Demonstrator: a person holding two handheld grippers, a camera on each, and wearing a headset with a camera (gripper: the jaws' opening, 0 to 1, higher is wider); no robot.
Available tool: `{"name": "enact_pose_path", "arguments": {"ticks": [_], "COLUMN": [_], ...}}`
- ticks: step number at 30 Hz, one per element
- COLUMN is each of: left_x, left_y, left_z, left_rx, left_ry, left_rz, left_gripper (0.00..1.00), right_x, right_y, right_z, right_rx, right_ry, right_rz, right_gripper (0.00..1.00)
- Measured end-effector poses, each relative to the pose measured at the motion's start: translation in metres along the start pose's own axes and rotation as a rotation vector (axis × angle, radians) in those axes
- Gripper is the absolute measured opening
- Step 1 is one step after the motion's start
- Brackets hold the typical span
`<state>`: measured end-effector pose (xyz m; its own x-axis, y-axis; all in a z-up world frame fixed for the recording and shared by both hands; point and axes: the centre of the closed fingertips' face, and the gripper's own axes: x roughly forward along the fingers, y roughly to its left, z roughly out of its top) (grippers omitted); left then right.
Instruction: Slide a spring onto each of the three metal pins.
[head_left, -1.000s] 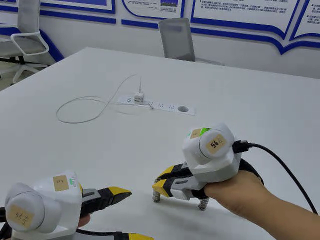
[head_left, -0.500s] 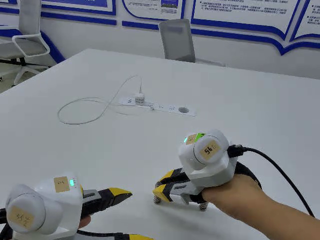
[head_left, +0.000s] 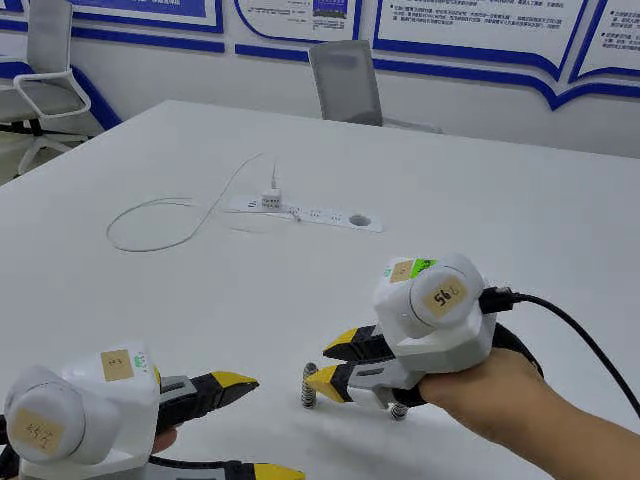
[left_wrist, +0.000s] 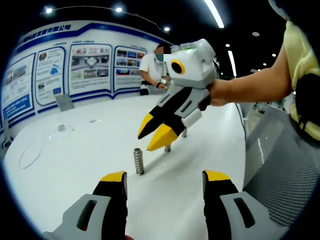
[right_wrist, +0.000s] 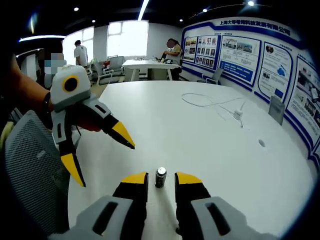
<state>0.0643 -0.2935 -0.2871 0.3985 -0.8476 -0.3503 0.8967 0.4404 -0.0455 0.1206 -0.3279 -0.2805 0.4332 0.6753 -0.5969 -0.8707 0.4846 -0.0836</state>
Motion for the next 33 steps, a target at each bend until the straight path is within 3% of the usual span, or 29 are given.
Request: {"name": "enact_pose_path", "arguments": {"ticks": [14, 33], "left_x": [0.001, 0.001], "left_y": [0.001, 0.001], "left_z": [0.004, 0.008], "left_rx": [0.004, 0.012], "left_ry": [-0.004, -0.005], "left_rz": [0.001, 0.003], "left_gripper": [0.63, 0.65], "right_x": [-0.041, -0.096], "right_y": [-0.006, -0.026], "right_z": [-0.005, -0.03], "right_rx": [0.009, 0.039], "right_ry": [-0.055, -0.1], "right_rz": [-0.057, -0.148], "right_gripper": [0.29, 0.39]}}
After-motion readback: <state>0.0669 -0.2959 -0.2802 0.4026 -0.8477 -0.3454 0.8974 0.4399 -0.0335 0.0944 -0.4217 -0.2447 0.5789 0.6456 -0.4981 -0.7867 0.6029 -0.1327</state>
